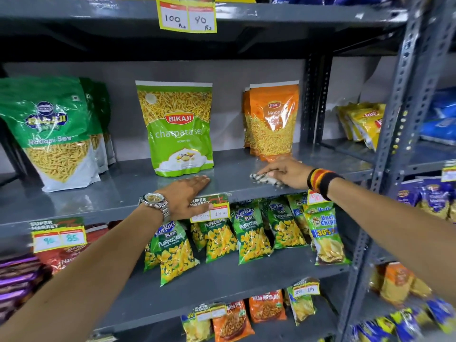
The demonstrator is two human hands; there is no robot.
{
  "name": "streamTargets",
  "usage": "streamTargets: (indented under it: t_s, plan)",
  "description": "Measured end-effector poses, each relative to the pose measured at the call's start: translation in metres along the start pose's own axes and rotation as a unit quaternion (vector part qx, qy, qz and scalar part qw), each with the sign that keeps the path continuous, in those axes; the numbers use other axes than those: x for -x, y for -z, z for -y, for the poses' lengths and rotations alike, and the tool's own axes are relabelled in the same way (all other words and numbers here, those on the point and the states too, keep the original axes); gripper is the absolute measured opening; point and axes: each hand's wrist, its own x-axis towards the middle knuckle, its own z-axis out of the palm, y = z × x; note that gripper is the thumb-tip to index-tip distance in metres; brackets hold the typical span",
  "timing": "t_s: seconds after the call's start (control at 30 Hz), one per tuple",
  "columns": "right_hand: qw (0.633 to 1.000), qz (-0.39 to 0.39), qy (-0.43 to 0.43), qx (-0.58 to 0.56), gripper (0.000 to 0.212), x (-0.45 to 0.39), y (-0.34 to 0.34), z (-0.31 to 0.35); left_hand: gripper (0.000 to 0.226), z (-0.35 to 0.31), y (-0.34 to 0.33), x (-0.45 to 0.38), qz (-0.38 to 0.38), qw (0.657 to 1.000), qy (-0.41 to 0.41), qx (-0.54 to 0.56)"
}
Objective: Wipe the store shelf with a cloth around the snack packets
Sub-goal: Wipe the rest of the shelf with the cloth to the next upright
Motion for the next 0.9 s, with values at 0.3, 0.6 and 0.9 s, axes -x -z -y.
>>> streamTargets:
  t_s: [0.3,0.6,0.9]
  plan:
    - [0.997,-0.06,-0.038,-0.003,0.037,-0.045,0.053,-0.066,0.103,-0.08,0.012,-0.073,-0.046,0.999,-0.005,-0.011]
    - [0.999,-0.026,-0.021,0.0,0.033,-0.059,0.035,-0.082,0.122,-0.105,-0.014,-0.116,-0.021,1.0,0.009,-0.009]
    - [0.989,0.083,0.119,0.023,0.032,0.028,0.039,-0.045,0.123,-0.106,-0.017,-0.113,-0.034,0.999,0.001,-0.013]
